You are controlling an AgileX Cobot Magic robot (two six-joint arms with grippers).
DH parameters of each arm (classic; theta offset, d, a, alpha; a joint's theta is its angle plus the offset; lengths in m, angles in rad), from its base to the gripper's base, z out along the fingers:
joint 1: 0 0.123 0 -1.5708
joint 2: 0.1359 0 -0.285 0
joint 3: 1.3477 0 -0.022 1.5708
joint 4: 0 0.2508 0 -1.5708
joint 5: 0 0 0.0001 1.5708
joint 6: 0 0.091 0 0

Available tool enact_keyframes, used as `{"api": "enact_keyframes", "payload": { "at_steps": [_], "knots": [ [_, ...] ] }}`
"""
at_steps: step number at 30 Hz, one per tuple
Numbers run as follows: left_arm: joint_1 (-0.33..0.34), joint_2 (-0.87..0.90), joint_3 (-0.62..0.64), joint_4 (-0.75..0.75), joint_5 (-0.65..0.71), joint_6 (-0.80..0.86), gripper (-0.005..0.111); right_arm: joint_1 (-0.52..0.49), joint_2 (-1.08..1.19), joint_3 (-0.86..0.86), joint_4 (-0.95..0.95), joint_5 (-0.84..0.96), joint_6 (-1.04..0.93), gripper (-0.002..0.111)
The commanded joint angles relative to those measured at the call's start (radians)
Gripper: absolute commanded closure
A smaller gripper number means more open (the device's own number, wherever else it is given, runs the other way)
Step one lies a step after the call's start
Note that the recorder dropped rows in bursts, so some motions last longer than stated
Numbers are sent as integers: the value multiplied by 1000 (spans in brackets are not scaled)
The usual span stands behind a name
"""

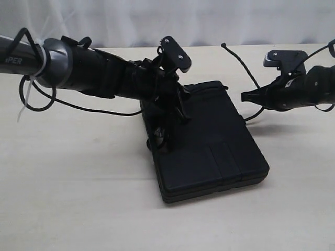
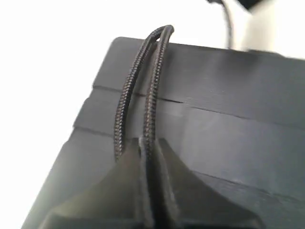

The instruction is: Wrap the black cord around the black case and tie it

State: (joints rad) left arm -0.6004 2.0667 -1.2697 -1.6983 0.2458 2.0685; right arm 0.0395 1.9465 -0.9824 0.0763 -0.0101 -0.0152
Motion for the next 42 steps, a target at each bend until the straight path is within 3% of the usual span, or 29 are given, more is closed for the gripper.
{"api": "enact_keyframes", "payload": {
  "at_steps": [1,4,10,17,24,32,42],
  "knots": [
    [27,-2,-1,-46,117,-61,107,-2,-6,14,-2,-28,3,104],
    [37,-2,-1,-46,214,-84,107,-2,-6,14,-2,-23,0,104],
    [91,-2,-1,-46,185,-145,107,-2,-6,35,-9,-52,1,104],
    [198,-1,13,-46,444,-238,107,6,-14,59,-76,-121,1,104],
    [241,-1,23,-46,440,-249,107,87,-94,179,-290,-312,-1,104],
    [249,-1,23,-46,372,-251,107,86,-110,209,-210,-269,-110,104],
    [281,-1,23,-46,369,-255,107,86,-101,209,-210,-172,-113,104]
  ]
}}
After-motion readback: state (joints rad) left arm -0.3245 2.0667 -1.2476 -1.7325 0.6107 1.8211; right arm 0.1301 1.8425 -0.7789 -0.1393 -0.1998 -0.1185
